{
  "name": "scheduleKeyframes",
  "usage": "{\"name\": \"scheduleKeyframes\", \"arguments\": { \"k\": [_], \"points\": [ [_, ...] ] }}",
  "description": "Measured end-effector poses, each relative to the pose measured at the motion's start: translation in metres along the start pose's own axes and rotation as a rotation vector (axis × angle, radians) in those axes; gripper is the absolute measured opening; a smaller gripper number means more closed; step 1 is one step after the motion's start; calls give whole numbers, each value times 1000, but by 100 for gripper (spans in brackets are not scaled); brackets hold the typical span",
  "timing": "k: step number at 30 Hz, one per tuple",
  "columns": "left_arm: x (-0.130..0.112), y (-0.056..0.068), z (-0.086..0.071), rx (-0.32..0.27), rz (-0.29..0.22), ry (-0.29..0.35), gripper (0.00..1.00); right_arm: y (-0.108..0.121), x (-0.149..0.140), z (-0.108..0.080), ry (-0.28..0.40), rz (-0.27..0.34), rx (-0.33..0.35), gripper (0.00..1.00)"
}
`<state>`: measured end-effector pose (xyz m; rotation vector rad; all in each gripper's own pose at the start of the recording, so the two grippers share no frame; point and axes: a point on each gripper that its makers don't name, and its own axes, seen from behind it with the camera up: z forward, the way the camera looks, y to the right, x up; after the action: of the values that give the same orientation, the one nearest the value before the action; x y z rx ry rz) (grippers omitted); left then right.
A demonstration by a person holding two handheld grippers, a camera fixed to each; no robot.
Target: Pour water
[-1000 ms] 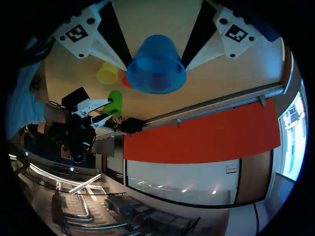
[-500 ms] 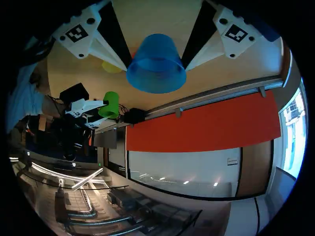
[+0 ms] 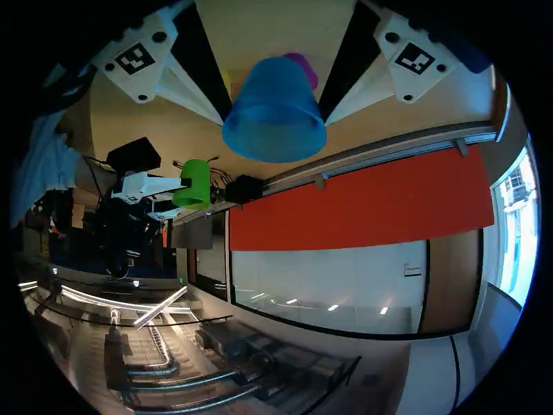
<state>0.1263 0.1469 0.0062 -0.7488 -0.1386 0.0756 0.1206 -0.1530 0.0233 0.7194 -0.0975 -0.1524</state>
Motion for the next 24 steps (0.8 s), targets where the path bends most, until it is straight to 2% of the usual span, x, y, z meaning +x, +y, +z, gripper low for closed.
{"name": "scheduleKeyframes", "arguments": {
  "k": [12,24],
  "points": [
    [16,8,-11,-7,0,36,84,-17,23,-5,44,-13,8,91],
    [23,8,-11,-3,4,50,84,-24,30,-7,56,-9,24,91]
  ]
}}
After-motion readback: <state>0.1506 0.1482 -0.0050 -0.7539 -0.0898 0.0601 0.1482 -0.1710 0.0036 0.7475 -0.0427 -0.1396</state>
